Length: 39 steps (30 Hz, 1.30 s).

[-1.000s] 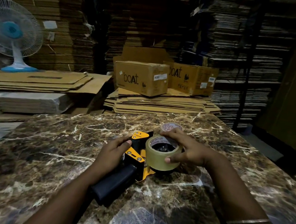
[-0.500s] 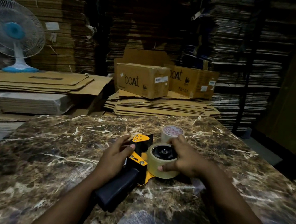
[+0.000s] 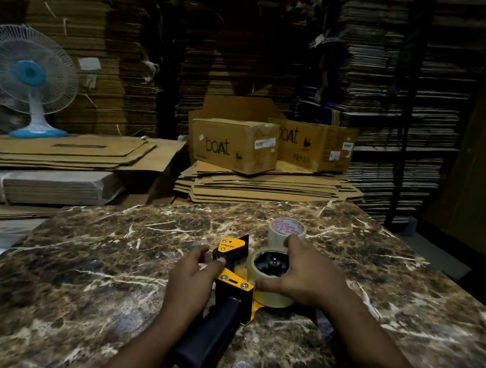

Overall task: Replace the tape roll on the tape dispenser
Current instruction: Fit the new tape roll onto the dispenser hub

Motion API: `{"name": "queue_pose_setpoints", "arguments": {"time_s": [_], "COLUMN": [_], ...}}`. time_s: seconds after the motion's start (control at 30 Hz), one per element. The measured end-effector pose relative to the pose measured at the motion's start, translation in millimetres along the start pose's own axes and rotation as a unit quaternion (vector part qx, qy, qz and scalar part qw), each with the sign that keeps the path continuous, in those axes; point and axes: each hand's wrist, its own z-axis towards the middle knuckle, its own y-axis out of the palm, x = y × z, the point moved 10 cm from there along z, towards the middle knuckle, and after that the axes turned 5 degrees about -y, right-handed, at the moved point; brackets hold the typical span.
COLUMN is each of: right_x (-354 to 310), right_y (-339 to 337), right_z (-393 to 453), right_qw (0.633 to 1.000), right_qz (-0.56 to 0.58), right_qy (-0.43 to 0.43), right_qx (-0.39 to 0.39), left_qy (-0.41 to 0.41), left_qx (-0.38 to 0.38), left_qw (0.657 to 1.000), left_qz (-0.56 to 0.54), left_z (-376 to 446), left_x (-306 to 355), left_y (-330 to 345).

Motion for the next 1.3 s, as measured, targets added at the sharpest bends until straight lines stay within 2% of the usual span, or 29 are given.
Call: {"name": "queue_pose_setpoints", "arguments": {"time_s": [0.1,0.13,0.2,0.27,0.43,0.57,0.67,0.9,1.13,1.2,1.3], "right_x": [2.3,3.1,3.3,-1.4,-30.7,-60.3,-71.6,-73.0,-69.7,-65.5,-48.2], "right_y": [1.4,0.3,-3.3,-6.3,-14.9,-23.2,-20.3,-13.0,-13.4,-16.1,-29.8], "right_z": [-0.3,-0.5,-0.7,-0.7,-4.9,-14.1,-18.2,-14.8,-13.7,-13.0,-11.0], "right_qw": [1.0,1.0,0.999,0.999,0.989,0.957,0.944,0.944,0.944,0.94,0.94], "right_qz": [0.022,0.026,0.025,0.029,0.083,0.133,0.147,0.177,0.172,0.195,0.215], "right_qy": [-0.003,-0.001,0.0,-0.012,-0.101,-0.224,-0.265,-0.258,-0.258,-0.243,-0.18], "right_qx": [0.01,0.017,0.033,0.041,0.064,0.126,0.132,0.106,0.116,0.135,0.195], "left_qy": [-0.055,-0.051,0.015,0.066,0.192,0.198,0.214,0.262,0.176,0.18,0.171], "left_qx": [-0.009,-0.011,-0.032,-0.086,-0.199,-0.175,-0.166,-0.138,-0.197,-0.18,-0.104], "left_qw": [0.992,0.99,0.998,0.994,0.955,0.955,0.951,0.938,0.96,0.965,0.979], "left_qz": [-0.116,-0.128,-0.058,-0.026,0.112,0.132,0.151,0.181,0.088,0.07,0.047], "left_z": [4.2,6.7,11.6,9.6,-1.0,6.0,8.0,8.1,9.5,8.7,13.3], "left_x": [-4.7,-3.3,9.3,19.1,30.5,31.4,35.8,39.5,25.1,27.2,29.1], "left_y": [-1.9,-5.9,-13.6,-13.9,-1.6,-7.9,-4.7,-3.2,-11.1,-15.2,-23.5]}}
